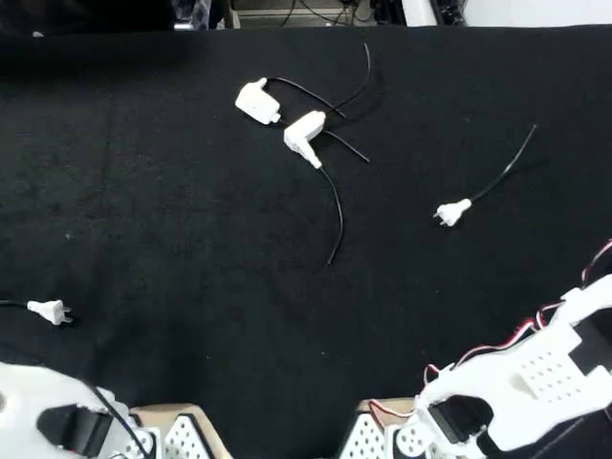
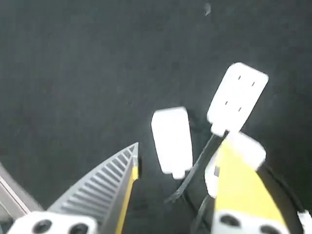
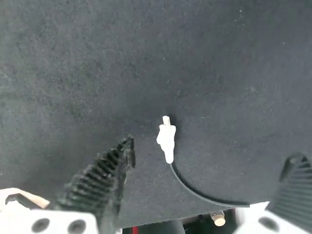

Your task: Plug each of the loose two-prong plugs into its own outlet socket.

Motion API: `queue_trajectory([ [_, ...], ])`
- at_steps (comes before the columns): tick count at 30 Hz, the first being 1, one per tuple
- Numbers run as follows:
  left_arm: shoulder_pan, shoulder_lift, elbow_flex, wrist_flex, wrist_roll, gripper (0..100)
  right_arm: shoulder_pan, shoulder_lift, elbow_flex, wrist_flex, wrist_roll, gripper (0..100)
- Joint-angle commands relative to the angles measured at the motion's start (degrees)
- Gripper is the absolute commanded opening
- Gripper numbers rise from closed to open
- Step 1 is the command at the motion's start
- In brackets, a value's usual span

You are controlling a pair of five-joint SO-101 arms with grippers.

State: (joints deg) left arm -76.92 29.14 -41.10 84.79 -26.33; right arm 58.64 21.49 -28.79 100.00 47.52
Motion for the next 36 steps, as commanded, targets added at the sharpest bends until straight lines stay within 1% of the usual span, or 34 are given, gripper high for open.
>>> queue_trajectory([
  [1,4.8,11.3,-19.7,6.2,-5.2,25,0.7,-2.4,0.0,0.8,0.1,44.5],
  [7,9.5,26.4,-32.8,6.2,-5.5,25,0.7,-2.4,0.0,0.8,0.0,44.5],
  [12,12.3,35.6,-43.4,6.6,-5.4,25,1.7,-2.4,0.0,0.8,0.0,44.5],
  [16,12.3,41.2,-49.5,6.2,-5.6,25,2.2,-2.4,0.0,0.8,0.3,44.5],
  [19,11.7,44.7,-52.4,6.6,-8.2,25,2.3,-2.4,0.0,0.8,0.4,44.5],
  [23,9.6,46.9,-54.0,6.2,-9.2,25,2.1,-2.4,0.0,0.8,0.2,44.5],
  [26,9.4,47.6,-53.8,6.8,-9.3,25,1.9,-2.4,0.0,0.8,0.0,44.5],
  [28,9.5,47.6,-53.8,8.1,-9.3,22,1.7,-2.4,0.0,0.8,0.0,44.5],
  [32,10.5,46.9,-54.0,8.8,-9.3,3,1.6,-2.6,2.0,0.8,0.1,44.5],
  [34,10.8,46.9,-54.0,8.9,-9.3,5,1.6,-2.7,3.5,0.8,0.4,44.5],
  [36,11.6,46.9,-54.0,8.5,-9.3,2,1.6,-2.5,4.5,0.8,0.4,44.5],
])
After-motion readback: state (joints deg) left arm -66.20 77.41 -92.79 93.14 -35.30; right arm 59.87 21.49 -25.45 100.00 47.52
